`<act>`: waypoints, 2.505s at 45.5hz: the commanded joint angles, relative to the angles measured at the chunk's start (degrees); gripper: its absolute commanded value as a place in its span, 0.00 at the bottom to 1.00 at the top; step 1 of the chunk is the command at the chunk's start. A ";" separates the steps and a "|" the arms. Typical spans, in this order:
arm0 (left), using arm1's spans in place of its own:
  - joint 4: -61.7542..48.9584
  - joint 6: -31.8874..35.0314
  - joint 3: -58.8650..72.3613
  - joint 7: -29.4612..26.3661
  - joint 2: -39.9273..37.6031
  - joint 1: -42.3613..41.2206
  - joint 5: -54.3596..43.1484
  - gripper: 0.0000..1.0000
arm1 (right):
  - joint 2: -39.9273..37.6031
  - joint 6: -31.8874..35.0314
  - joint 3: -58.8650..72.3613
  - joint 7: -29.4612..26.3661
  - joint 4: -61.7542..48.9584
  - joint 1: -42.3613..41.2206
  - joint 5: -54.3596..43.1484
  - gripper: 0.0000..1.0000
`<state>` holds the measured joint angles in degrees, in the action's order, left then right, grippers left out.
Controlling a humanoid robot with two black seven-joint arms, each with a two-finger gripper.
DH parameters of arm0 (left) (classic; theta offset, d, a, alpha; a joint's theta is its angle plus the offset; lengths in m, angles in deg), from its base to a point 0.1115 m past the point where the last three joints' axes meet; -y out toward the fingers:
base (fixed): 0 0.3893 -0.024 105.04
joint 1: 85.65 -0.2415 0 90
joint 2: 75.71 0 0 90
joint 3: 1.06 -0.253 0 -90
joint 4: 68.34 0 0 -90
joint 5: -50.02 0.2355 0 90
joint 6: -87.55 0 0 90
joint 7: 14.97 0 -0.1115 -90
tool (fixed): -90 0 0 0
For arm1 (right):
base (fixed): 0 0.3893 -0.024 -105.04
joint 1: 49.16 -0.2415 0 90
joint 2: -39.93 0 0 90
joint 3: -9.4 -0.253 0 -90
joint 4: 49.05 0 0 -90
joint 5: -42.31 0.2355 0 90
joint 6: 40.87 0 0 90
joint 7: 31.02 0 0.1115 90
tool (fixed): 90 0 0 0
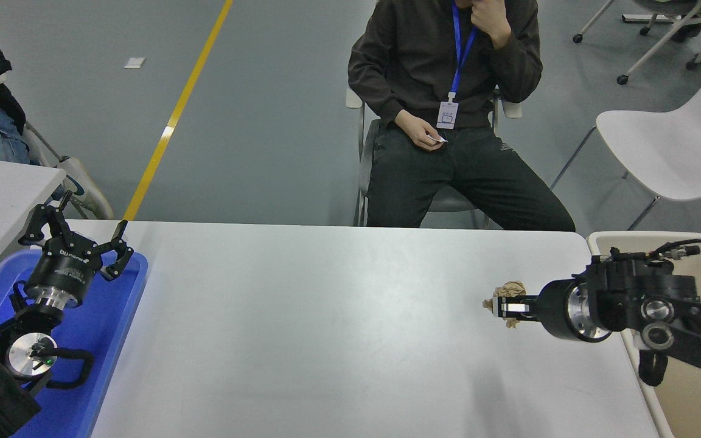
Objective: Clean the table surface
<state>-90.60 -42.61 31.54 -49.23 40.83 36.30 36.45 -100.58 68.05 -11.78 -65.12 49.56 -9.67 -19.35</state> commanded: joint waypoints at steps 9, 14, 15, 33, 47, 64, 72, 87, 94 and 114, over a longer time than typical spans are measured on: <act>0.02 0.09 0.00 -0.02 0.00 -0.05 -0.05 1.00 | -9.96 5.16 -4.92 0.08 0.44 -2.66 2.51 0.00; 0.02 0.00 0.00 -0.02 0.00 -0.05 0.03 1.00 | -11.19 5.16 -6.85 0.61 -0.52 -2.66 2.51 0.00; 0.02 0.09 0.00 -0.02 0.00 0.04 0.03 1.00 | -11.63 5.16 -7.12 0.61 -0.96 -2.58 2.51 0.00; 0.02 0.09 0.00 -0.02 0.00 -0.05 -0.05 1.00 | -15.50 4.98 -6.07 6.41 -10.89 -1.79 1.89 0.00; 0.02 0.09 -0.09 -0.02 0.00 -0.05 -0.05 1.00 | -14.36 4.19 -5.01 14.84 -24.07 1.55 1.45 0.00; 0.02 0.09 -0.09 -0.02 0.00 -0.05 -0.05 1.00 | -10.93 3.84 -4.92 21.44 -40.77 4.45 1.45 0.00; 0.02 0.09 -0.09 -0.02 0.00 -0.05 0.03 1.00 | -7.77 3.67 -5.01 24.69 -49.74 5.86 1.45 0.00; 0.02 0.09 -0.09 -0.02 0.00 -0.05 0.03 1.00 | -1.62 -4.24 -0.27 28.73 -60.90 7.97 2.07 0.00; 0.02 0.09 -0.09 -0.02 0.00 -0.05 -0.05 1.00 | 2.42 -6.61 1.84 30.58 -65.82 9.20 2.07 0.00; 0.02 0.09 -0.09 -0.02 0.00 -0.05 -0.05 1.00 | 15.87 -12.32 8.52 36.20 -85.68 9.90 2.33 0.00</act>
<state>-90.58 -42.52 31.45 -49.24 40.83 36.26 36.43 -91.95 58.67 -6.41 -31.72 -25.43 -0.33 -17.14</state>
